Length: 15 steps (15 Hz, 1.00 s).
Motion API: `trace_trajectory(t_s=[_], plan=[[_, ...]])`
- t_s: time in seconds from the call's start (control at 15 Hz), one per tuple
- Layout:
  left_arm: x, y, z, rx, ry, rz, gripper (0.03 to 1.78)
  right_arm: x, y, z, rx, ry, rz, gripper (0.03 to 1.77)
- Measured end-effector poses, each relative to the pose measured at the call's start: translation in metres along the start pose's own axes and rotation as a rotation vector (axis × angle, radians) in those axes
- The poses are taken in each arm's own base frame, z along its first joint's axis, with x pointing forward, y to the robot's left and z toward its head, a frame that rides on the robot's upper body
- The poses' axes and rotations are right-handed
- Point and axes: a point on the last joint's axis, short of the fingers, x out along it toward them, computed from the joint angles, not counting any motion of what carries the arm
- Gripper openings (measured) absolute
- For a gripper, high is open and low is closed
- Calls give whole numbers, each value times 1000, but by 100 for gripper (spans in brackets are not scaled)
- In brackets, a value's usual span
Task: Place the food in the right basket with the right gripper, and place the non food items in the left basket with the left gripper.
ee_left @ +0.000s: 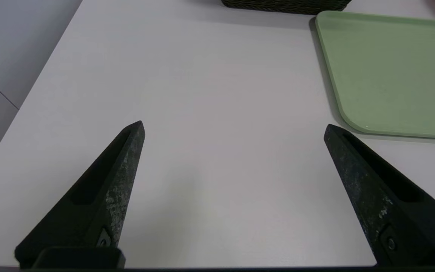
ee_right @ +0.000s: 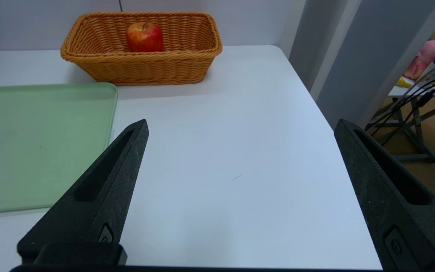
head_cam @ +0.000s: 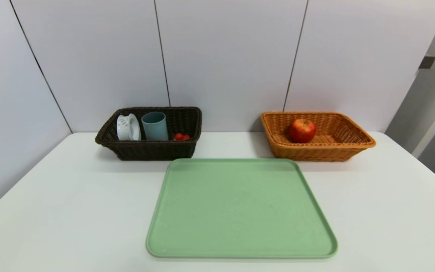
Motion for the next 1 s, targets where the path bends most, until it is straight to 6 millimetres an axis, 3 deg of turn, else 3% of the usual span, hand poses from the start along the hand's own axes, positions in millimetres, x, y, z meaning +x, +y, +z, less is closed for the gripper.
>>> trace_trajectory(t_s=[0.2, 1.0], plan=[[-2, 1, -2, 33, -14, -7, 169, -9, 0, -16, -1, -6, -4, 169], [-1, 3, -21, 94, -3, -20, 169, -14, 4, -16, 9, -29, 7, 169]])
